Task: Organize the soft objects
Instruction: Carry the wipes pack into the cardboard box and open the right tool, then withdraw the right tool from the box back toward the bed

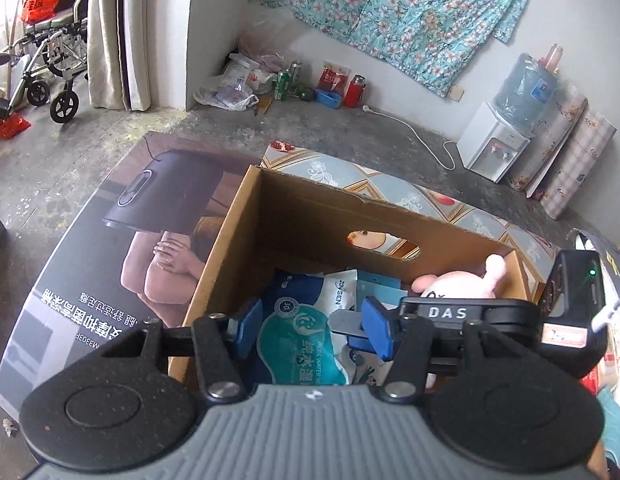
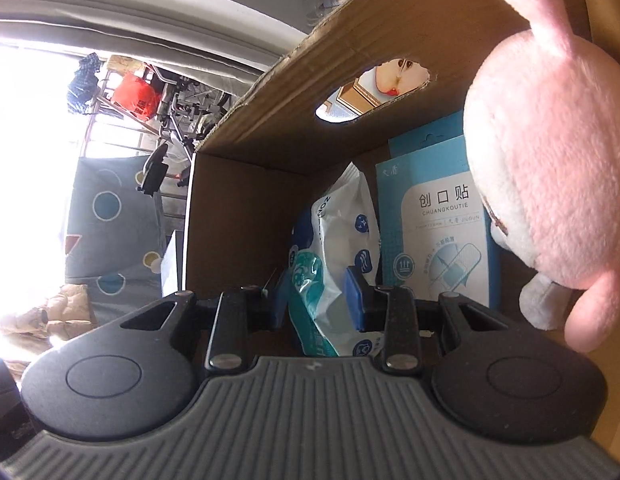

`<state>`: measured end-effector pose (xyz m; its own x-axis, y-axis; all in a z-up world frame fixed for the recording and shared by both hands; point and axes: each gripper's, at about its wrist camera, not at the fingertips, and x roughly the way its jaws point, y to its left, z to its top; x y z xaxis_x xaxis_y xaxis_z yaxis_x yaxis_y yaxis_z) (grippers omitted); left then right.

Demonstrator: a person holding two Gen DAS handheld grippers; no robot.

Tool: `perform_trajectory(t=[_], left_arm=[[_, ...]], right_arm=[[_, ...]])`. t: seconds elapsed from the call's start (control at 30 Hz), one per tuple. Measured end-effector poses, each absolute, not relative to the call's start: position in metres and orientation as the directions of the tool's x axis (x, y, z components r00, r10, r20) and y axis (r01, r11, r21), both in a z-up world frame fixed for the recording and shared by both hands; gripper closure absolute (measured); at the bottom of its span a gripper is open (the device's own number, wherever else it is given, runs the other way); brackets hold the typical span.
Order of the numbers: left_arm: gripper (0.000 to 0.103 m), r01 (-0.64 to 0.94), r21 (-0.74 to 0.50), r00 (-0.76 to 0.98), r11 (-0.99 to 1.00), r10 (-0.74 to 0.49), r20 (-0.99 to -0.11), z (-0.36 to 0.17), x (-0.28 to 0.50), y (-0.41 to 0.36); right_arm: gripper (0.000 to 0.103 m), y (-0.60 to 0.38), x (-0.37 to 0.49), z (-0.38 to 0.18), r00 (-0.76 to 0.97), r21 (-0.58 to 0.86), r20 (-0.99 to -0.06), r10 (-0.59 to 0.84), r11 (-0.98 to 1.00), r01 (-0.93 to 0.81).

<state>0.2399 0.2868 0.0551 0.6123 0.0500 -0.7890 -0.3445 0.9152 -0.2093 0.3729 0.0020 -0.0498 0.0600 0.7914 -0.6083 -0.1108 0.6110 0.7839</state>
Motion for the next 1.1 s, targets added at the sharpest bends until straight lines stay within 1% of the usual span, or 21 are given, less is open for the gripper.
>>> perform_trajectory(t=[0.17,0.4,0.47,0.57,0.67,0.77,0.83,0.93,1.0,1.1], left_arm=[[0.047,-0.359,-0.229,0.628,0.905,0.052,-0.777,0.061,0.229,0.289],[0.047,-0.398,-0.256,0.631,0.881,0.060,-0.773,0.064,0.214,0.303],[0.047,-0.399,-0.268,0.637,0.877,0.055,-0.769,0.066,0.209,0.306],[0.047,-0.395,-0.274,0.654,0.877,0.059,-0.754,0.074,0.201,0.308],[0.045,-0.394,-0.273,0.673,0.878,0.073,-0.736,0.084,0.192,0.311],[0.041,-0.393,-0.275,0.687,0.877,0.082,-0.722,0.092,0.185,0.312],[0.037,-0.399,-0.272,0.689,0.876,0.091,-0.719,0.094,0.180,0.312],[0.033,-0.419,-0.269,0.679,0.867,0.103,-0.727,0.096,0.171,0.312],[0.031,-0.429,-0.280,0.680,0.858,0.103,-0.726,0.098,0.163,0.314],[0.026,-0.443,-0.300,0.694,0.845,0.112,-0.711,0.101,0.146,0.319]], right_arm=[[0.074,0.022,0.376,-0.065,0.076,0.761,-0.640,0.765,0.644,-0.077],[0.074,0.020,0.381,-0.080,0.155,0.782,-0.617,0.772,0.624,0.003],[0.074,0.015,0.377,-0.074,0.164,0.794,-0.598,0.784,0.608,-0.015],[0.073,0.006,0.365,-0.053,0.164,0.800,-0.574,0.802,0.592,-0.099],[0.073,0.000,0.345,-0.036,0.110,0.790,-0.574,0.811,0.584,-0.184],[0.073,0.012,0.323,-0.041,-0.020,0.768,-0.617,0.786,0.597,-0.230],[0.073,0.032,0.311,-0.051,-0.090,0.746,-0.654,0.751,0.620,-0.245],[0.073,0.053,0.305,-0.067,-0.108,0.715,-0.691,0.715,0.653,-0.249],[0.074,0.060,0.309,-0.075,-0.091,0.729,-0.678,0.729,0.651,-0.213],[0.074,0.064,0.314,-0.083,-0.056,0.771,-0.631,0.774,0.618,-0.152]])
